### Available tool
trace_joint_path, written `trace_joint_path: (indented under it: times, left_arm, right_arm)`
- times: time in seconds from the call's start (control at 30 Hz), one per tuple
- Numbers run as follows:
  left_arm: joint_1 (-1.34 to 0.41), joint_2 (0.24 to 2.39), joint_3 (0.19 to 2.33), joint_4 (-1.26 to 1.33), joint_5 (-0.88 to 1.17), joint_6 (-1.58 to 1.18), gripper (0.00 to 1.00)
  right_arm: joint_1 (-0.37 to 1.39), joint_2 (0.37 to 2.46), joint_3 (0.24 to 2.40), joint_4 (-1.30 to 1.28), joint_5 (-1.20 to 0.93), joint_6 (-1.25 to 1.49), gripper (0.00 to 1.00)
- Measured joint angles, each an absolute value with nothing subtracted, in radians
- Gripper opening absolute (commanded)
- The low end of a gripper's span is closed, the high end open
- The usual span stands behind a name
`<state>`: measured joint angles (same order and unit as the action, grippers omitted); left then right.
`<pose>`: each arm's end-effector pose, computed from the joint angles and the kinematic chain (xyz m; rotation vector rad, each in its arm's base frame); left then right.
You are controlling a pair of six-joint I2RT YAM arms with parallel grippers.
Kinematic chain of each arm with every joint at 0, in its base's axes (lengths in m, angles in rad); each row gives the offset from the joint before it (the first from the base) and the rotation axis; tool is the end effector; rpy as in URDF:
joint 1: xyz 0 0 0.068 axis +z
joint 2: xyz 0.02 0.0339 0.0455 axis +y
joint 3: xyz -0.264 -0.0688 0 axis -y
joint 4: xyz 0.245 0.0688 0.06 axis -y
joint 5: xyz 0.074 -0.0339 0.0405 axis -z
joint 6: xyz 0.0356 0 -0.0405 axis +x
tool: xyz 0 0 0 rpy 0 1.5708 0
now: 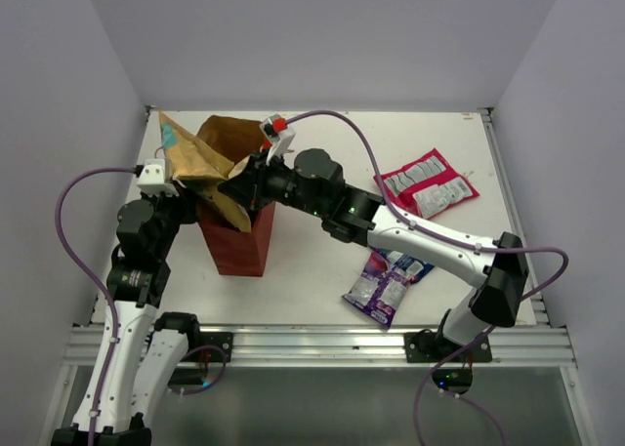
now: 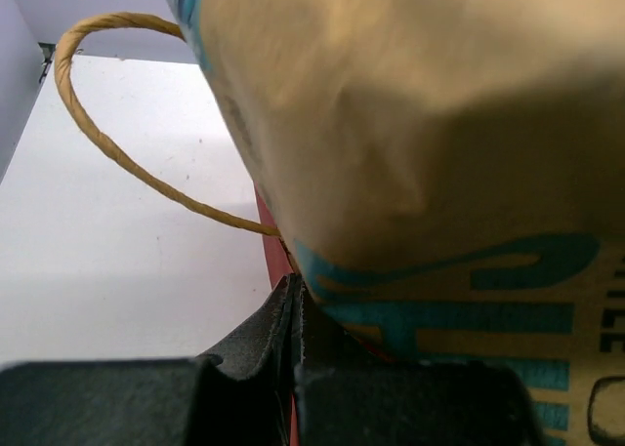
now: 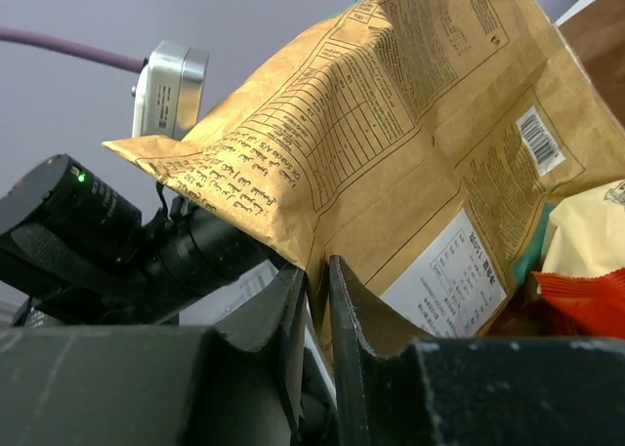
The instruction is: Place the snacks into the paper bag
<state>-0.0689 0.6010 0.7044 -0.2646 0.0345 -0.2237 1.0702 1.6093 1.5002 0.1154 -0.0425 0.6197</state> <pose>0.1475 -0.0114 0.3302 -0.1090 1.7347 -0.2451 0.1858 0.3427 0.4110 -0.4237 1.6829 1.3304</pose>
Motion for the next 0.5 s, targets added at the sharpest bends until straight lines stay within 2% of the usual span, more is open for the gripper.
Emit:
trace_joint_path:
  times: [0.03, 0.07, 0.1, 0.17, 0.2, 0.23, 0.5]
  left_arm:
    - [-0.069, 0.601, 0.704, -0.265, 0.035, -0.224, 0.0]
    - [-0.069, 0.601, 0.704, -0.265, 0.035, -0.224, 0.0]
    - [-0.069, 0.601, 0.704, -0.265, 0.034, -0.224, 0.0]
    - [-0.069, 0.601, 0.704, -0.265, 0.034, -0.223, 0.0]
    - [-0.069, 0.601, 0.704, -0.265, 0.034, -0.223, 0.0]
    - [-0.069, 0.601, 0.704, -0.265, 0.034, -0.223, 0.0]
    - [-0.069, 0.6, 0.704, -0.258, 0.034, -0.222, 0.0]
  right_arm:
    - [1.074, 1.612, 1.505, 0.105, -0.045, 0.615, 0.23]
    - [1.075, 1.613, 1.507, 0.097, -0.046, 0.612, 0.51]
    - [1.076, 1.616, 1.51, 0.088, -0.05, 0.616, 0.73]
    - [1.077, 1.628, 1.523, 0.072, -0.068, 0.606, 0.83]
    - [1.079, 1.636, 1.533, 0.065, -0.076, 0.6, 0.94]
    - [1.08, 1.644, 1.539, 0.059, -0.083, 0.596, 0.99]
    - [1.081, 1.665, 1.665, -0.078, -0.065, 0.471, 0.99]
